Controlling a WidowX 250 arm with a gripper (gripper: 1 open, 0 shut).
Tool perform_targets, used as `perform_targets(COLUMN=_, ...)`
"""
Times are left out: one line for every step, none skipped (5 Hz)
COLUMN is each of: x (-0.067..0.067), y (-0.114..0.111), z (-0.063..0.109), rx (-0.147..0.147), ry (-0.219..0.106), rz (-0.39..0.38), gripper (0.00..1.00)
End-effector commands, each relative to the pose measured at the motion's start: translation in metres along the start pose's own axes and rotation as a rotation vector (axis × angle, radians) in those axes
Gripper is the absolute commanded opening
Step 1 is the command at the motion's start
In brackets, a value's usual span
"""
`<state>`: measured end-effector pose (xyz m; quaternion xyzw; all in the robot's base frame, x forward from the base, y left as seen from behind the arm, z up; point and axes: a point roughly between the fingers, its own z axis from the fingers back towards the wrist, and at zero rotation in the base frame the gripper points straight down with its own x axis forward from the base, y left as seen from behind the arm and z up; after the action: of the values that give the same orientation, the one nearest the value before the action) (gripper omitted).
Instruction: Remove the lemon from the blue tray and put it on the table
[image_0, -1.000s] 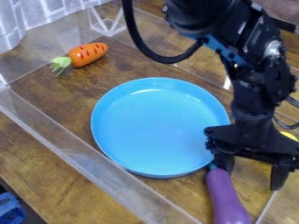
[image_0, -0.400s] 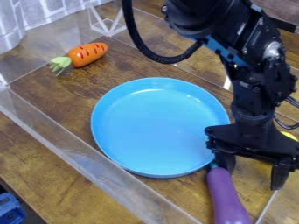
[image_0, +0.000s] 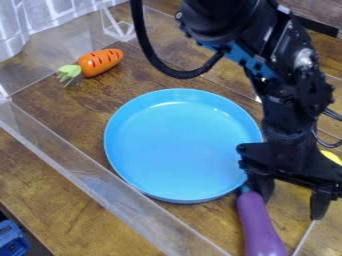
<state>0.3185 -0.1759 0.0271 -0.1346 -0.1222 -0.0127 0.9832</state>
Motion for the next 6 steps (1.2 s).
perform_targets(x=0.0, y=0.005, z=-0.005, rx=0.02, ry=-0.04, rz=0.048, gripper=1.0)
perform_targets(x=-0.003, y=0.004, z=-0.012, rx=0.037, ry=-0.063, rz=0.104, gripper=1.0)
perform_targets(x=0.001, y=0.007, z=-0.021, rx=0.053, ry=-0.078, rz=0.152, gripper=1.0)
perform_targets(x=0.004, y=0.007, z=-0.026, rx=0.071, ry=-0.093, rz=0.2, gripper=1.0)
perform_targets(x=0.004, y=0.02, z=-0.025, rx=0.086, ry=-0.1, rz=0.23, gripper=1.0)
perform_targets(x=0.004, y=0.035, z=-0.024, rx=0.102, ry=-0.105, rz=0.257, gripper=0.0)
